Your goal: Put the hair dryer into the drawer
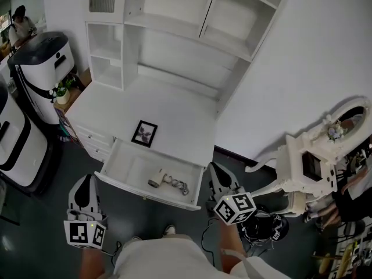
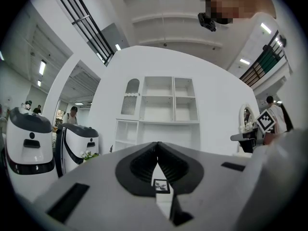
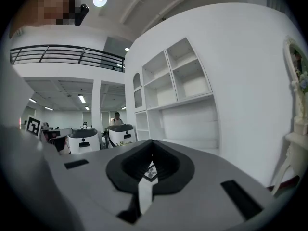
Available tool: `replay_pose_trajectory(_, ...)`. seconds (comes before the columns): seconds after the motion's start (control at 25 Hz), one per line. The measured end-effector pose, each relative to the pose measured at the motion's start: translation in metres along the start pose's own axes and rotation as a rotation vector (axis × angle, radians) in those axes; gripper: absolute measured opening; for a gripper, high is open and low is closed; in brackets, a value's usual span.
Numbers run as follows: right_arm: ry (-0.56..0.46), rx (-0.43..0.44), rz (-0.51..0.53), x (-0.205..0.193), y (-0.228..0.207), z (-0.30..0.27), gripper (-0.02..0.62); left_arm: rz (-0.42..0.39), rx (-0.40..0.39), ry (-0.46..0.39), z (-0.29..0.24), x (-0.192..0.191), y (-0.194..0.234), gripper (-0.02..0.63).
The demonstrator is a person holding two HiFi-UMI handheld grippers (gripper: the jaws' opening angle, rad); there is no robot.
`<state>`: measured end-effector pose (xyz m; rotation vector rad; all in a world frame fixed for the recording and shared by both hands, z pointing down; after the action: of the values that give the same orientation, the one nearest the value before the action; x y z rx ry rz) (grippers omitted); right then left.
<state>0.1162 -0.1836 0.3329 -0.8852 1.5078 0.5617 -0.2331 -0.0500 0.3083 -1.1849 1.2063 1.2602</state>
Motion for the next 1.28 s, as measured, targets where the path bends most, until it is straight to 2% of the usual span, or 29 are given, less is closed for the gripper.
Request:
replay_pose_trajectory(0.28,-0.092,0.025,0.044,0.035,0.000,0.017,0.009,-0.025,0.037,0.009,0.006,0.013,-0.008,0.017)
replay_pose_trajectory(0.6,-0.128,0.064,0.068,0.044,0.006,0.025,0.009,-0.040,0.076,0.004,0.014,0.029,-0.007,0.017)
replay_pose_trajectory(0.84,-0.128,0.078,0.124,0.049,0.015,0.030,0.011,-0.032,0.110,-0.010,0.030,0.036,-0.007,0.017)
replay_pose_trajectory(1.28,-0.105,0.082,0.137,0.042,0.019,0.032,0.009,-0.005,0.098,0.001,0.036,0.025,-0.018,0.017)
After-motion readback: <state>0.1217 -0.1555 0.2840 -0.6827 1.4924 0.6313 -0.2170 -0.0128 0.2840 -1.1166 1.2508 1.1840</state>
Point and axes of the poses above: the fingertips, and each gripper's own axes: z backward along the fingers, y to its left, x out of its top, the point moved 2 cm from there along z, backward along the fingers, and after that the axes turned 4 degrees about y, right-handed, at the moved point
